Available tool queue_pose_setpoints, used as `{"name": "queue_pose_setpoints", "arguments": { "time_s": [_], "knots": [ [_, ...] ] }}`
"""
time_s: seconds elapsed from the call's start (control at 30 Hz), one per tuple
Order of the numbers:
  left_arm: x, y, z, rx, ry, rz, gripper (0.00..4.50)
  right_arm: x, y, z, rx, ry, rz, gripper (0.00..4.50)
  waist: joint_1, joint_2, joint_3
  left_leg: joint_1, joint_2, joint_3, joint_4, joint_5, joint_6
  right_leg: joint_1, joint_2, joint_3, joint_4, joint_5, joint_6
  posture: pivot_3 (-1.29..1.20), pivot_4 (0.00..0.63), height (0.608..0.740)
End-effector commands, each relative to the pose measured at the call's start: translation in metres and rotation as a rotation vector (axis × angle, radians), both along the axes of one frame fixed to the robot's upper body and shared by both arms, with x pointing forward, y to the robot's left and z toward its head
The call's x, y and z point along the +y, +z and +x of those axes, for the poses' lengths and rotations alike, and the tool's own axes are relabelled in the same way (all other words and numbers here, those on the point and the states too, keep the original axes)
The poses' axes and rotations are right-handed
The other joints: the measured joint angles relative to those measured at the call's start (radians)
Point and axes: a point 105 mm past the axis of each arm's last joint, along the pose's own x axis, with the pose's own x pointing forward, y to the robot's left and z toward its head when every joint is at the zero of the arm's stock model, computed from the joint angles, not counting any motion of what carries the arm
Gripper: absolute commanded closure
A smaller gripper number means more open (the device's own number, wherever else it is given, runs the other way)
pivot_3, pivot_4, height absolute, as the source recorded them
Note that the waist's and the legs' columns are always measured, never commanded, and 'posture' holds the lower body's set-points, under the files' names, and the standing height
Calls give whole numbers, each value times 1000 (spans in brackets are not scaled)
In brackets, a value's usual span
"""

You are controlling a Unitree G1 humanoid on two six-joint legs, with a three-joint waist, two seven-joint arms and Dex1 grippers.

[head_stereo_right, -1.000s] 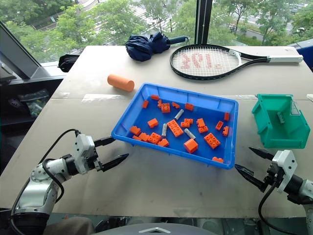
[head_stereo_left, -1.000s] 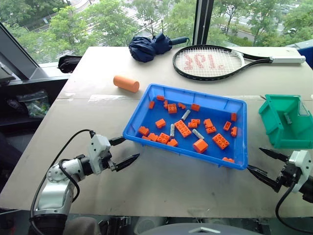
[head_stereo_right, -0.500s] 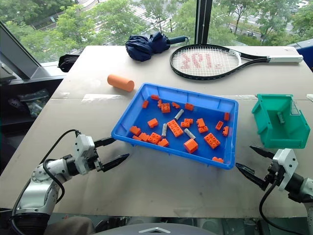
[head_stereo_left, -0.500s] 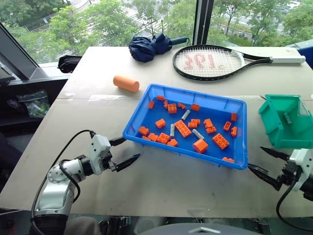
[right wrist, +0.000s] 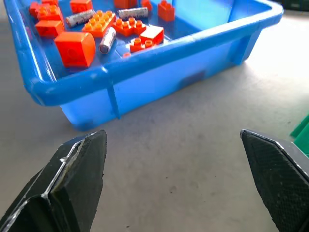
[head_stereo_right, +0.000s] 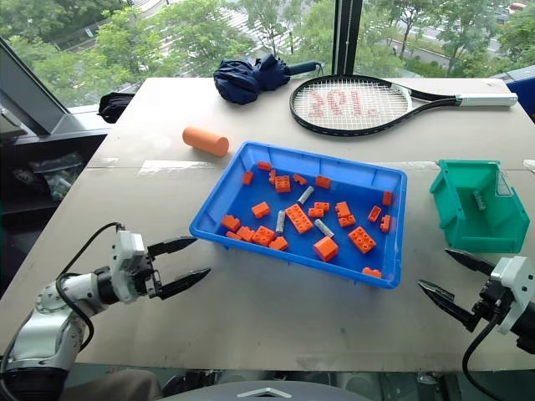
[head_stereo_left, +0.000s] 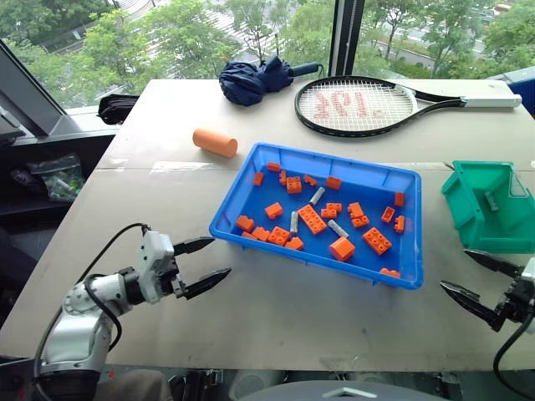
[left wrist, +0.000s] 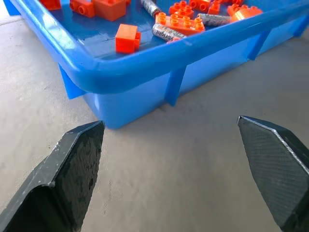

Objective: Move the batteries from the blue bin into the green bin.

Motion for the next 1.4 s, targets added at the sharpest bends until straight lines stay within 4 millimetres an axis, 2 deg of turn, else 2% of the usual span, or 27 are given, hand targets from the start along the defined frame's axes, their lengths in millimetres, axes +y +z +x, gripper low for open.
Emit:
{"name": "queue_pose_setpoints", "arguments": {
  "time_s": [0.03,0.27,0.37,0.47,0.53,0.67,0.8,0.97,1.2,1.23,1.27,1.37,1.4],
  "knots": [
    [-11,43,-6,-43,-164,-18,0,16,36,8,-49,76,-17,29,0,0,2,0,0,0,0,0,0,0,0,0,0,0,0,0,150,740],
    [-24,99,16,-149,-335,84,0,82,59,53,-38,199,-97,29,-2,-2,4,-1,2,0,0,0,-1,-1,2,-1,-1,0,-1,0,150,740],
    [-30,122,22,-190,-381,107,0,100,51,76,22,194,-201,29,-4,-3,4,-6,2,0,0,5,-2,-7,2,-1,-1,1,-1,0,150,740],
    [-33,136,23,-210,-411,151,0,116,51,95,52,190,-229,29,-6,-4,5,-16,2,0,3,6,-2,-16,3,-2,0,1,-1,0,150,740],
    [-32,142,21,-208,-429,200,0,132,52,108,82,188,-247,29,-13,-6,7,-17,3,0,3,6,-2,-16,3,-3,0,1,-1,0,150,740],
    [-28,151,16,-199,-444,265,0,164,48,115,164,213,-269,29,-27,-7,9,-18,3,0,2,6,-2,-16,4,-2,-1,1,-1,0,150,740],
    [-25,156,15,-203,-445,301,0,190,41,112,202,256,-306,29,-29,-6,9,-18,3,0,2,6,-2,-16,4,-2,0,1,-1,0,150,740],
    [-24,160,15,-228,-446,330,0,201,27,115,221,261,-390,29,-28,-6,9,-18,3,0,4,6,-2,-17,4,-3,1,1,-1,0,150,740],
    [-25,158,13,-213,-470,354,0,199,11,119,364,188,-459,29,-32,-6,9,-18,3,0,4,6,-2,-18,5,-4,3,1,-2,0,150,740],
    [-25,158,13,-220,-471,357,0,200,10,119,377,181,-457,550,-32,-6,9,-18,3,0,4,6,-2,-18,5,-4,3,1,-2,0,150,740],
    [-25,159,14,-231,-474,359,0,200,8,121,385,170,-460,778,-32,-6,9,-18,4,0,4,6,-2,-18,5,-4,3,1,-2,0,150,740],
    [-28,163,16,-260,-477,342,0,199,5,122,397,161,-482,2318,-32,-7,9,-18,4,0,4,6,-2,-18,5,-4,3,1,-2,0,150,740],
    [-29,163,16,-264,-481,339,0,199,4,121,395,168,-494,2631,-32,-7,9,-18,4,0,4,6,-2,-18,5,-5,3,1,-2,0,150,740]
  ]
}}
